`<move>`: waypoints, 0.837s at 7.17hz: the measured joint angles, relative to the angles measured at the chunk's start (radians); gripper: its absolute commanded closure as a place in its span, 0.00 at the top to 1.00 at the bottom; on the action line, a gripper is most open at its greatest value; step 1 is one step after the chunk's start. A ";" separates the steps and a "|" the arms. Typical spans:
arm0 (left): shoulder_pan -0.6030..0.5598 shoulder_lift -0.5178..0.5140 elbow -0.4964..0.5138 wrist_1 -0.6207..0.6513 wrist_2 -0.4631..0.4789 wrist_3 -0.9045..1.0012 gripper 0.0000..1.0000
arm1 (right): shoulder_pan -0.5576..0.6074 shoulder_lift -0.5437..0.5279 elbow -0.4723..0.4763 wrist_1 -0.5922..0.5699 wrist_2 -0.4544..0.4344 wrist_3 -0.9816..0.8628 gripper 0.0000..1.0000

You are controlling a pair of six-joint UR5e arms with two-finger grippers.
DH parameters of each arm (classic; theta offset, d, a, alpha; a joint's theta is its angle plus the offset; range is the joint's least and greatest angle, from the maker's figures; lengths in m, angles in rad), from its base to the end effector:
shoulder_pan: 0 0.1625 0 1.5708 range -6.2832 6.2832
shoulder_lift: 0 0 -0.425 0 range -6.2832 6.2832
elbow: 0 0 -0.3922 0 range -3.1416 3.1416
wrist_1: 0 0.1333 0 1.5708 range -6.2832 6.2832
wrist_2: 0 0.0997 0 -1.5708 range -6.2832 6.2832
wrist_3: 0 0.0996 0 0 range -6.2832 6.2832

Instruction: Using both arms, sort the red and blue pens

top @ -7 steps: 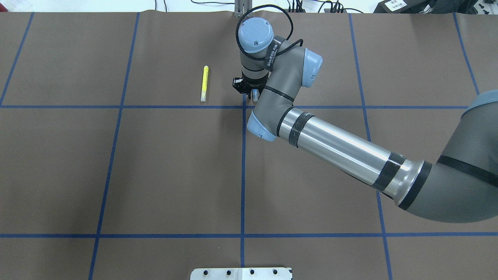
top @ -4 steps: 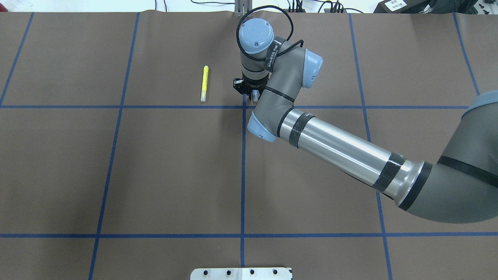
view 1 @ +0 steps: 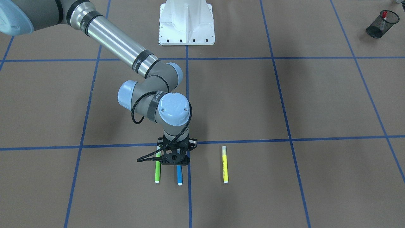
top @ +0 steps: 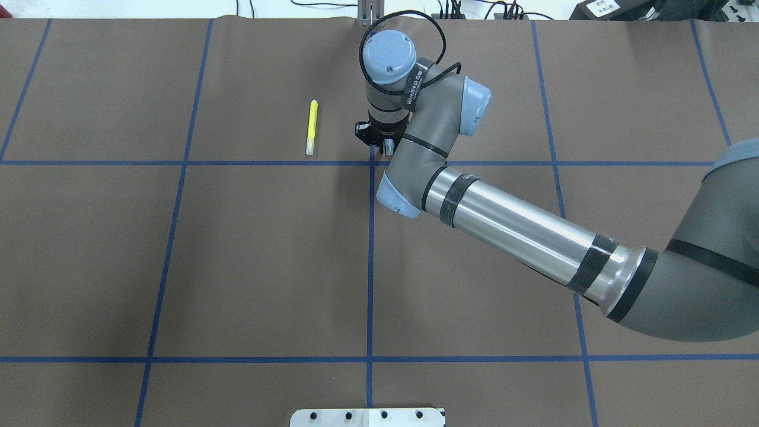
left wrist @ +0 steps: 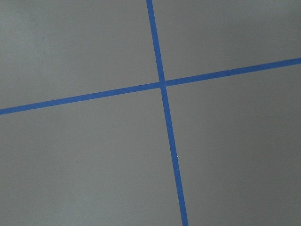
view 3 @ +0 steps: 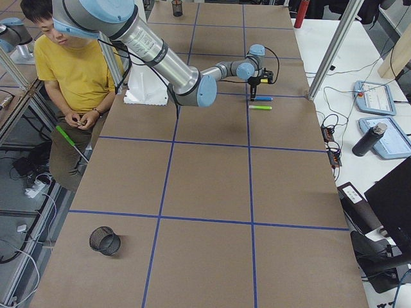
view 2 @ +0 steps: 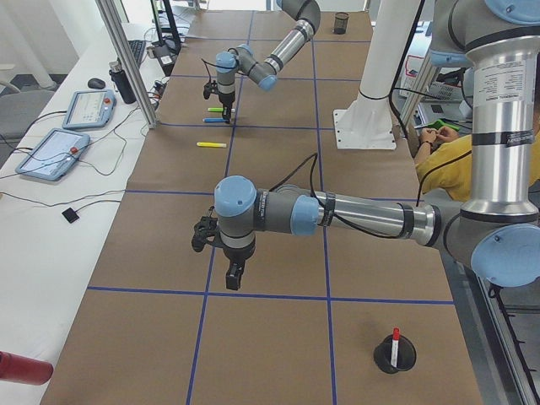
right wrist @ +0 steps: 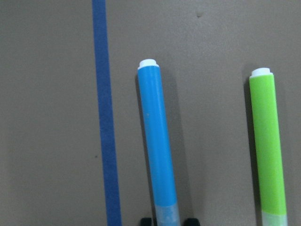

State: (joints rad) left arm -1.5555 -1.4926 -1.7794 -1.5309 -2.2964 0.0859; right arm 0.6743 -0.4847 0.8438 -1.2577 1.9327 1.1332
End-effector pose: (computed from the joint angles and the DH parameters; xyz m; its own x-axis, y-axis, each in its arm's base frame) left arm -0.0601 -0.4627 0.6004 0.7430 0.1566 -0.6507 -0.0793 0.9860 0.1468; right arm -0.6256 -0.6255 0.2335 0.7281 0.0746 0.6814 -0.1139 0.9934 0.0130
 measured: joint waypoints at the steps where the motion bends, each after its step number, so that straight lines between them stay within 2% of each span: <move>1: 0.000 0.000 0.000 0.000 0.000 0.000 1.00 | -0.001 0.000 0.000 0.000 0.000 0.000 0.23; 2: 0.000 0.001 0.000 0.000 -0.001 0.000 1.00 | -0.002 0.000 0.000 0.000 0.000 0.000 0.06; 3: 0.000 0.003 0.000 0.000 -0.001 0.000 1.00 | -0.002 0.000 0.001 0.000 0.001 0.000 0.00; 6: 0.000 0.006 -0.001 -0.001 -0.003 0.001 1.00 | -0.002 0.002 0.013 0.000 0.002 0.001 0.00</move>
State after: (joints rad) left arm -1.5555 -1.4862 -1.7804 -1.5322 -2.2989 0.0869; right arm 0.6725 -0.4828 0.8569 -1.2581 1.9347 1.1345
